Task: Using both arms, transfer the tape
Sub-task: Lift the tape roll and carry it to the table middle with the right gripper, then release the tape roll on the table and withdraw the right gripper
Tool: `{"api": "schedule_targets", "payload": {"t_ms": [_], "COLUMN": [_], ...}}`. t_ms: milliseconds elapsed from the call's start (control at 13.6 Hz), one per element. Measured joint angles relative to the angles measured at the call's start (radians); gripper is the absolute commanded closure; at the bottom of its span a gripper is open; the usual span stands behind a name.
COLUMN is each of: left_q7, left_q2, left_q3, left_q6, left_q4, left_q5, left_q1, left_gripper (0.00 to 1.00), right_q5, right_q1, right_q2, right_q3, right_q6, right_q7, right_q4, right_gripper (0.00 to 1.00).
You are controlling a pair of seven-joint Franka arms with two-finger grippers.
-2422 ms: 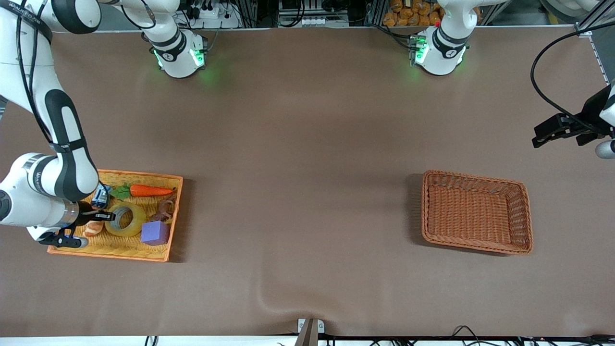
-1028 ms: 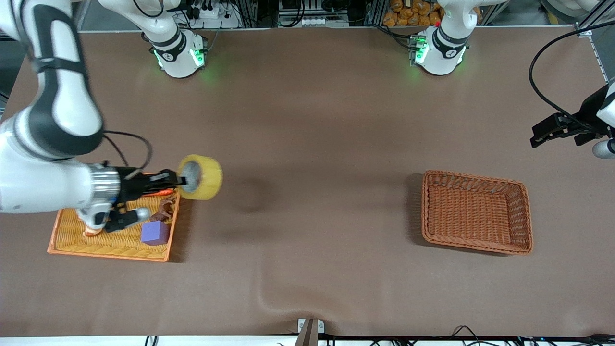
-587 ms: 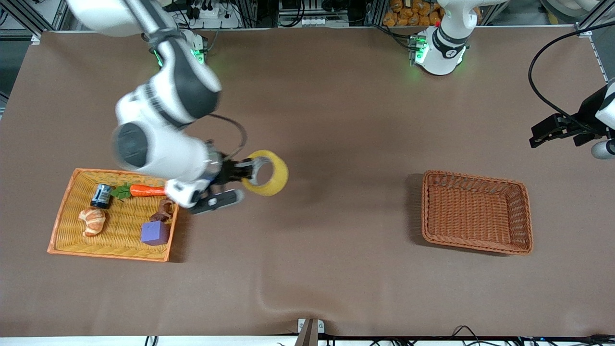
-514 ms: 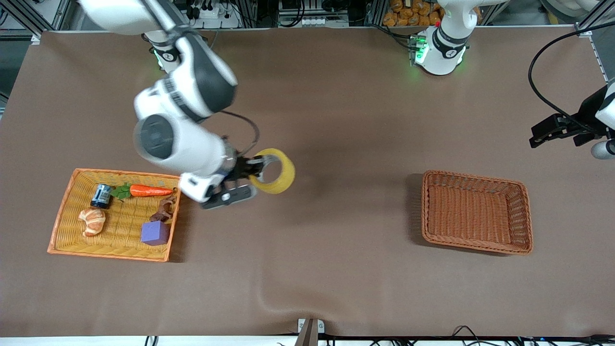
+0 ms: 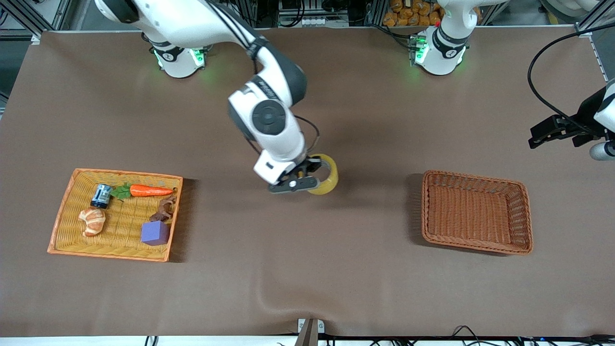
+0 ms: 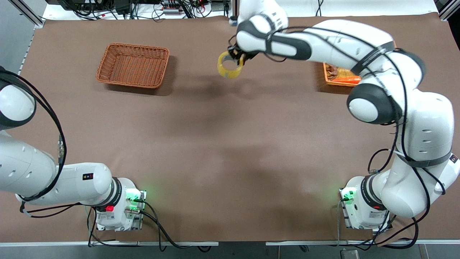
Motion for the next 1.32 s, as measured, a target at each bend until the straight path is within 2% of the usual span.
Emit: {"api": "schedule_targets", "payload": {"t_ms": [147, 220, 440, 514, 587, 661, 954, 1174, 1321], "left_q7": [0.0, 0.0, 0.0, 0.0, 0.0, 0.0, 0.0, 0.0, 0.0], "left_q2": [0.001, 0.001, 0.005, 0.006, 0.007, 0.008, 0.011, 0.012, 0.012], "left_q3": [0.0, 0.0, 0.0, 0.0, 0.0, 0.0, 0.0, 0.0, -0.001], "left_q6": [0.0, 0.0, 0.007, 0.011, 0.015, 0.017, 0.018, 0.018, 0.018], "left_q4": [0.0, -0.001, -0.001, -0.002, -0.002, -0.003, -0.003, -0.003, -0.003], "left_q5": [0.0, 0.0, 0.0, 0.0, 0.0, 0.0, 0.0, 0.0, 0.0], "left_q1": [0.0, 0.0, 0.0, -0.001, -0.001, -0.001, -0.001, -0.001, -0.001], "left_gripper": [0.0, 0.0, 0.0, 0.0, 0.0, 0.0, 0.0, 0.0, 0.0], "right_q5": [-0.019, -0.021, -0.023, -0.033, -0.05, -0.061, -0.064, -0.064, -0.064], "right_q1": [0.036, 0.045, 0.078, 0.098, 0.122, 0.14, 0.149, 0.111, 0.058], "right_q2": [0.034, 0.046, 0.081, 0.105, 0.132, 0.154, 0.163, 0.124, 0.059], "right_q3": [-0.001, -0.002, -0.002, -0.005, -0.011, -0.016, -0.035, -0.045, -0.046], "right_q6": [0.046, 0.068, 0.147, 0.183, 0.212, 0.23, 0.237, 0.161, 0.053], "right_q7": [0.116, 0.179, 0.415, 0.486, 0.545, 0.583, 0.607, 0.572, 0.442], "right_q4": [0.0, 0.0, 0.0, -0.001, -0.001, -0.001, 0.031, 0.059, 0.075], "right_gripper": [1.0, 0.96, 0.95, 0.85, 0.41, 0.0, 0.0, 0.0, 0.0]}}
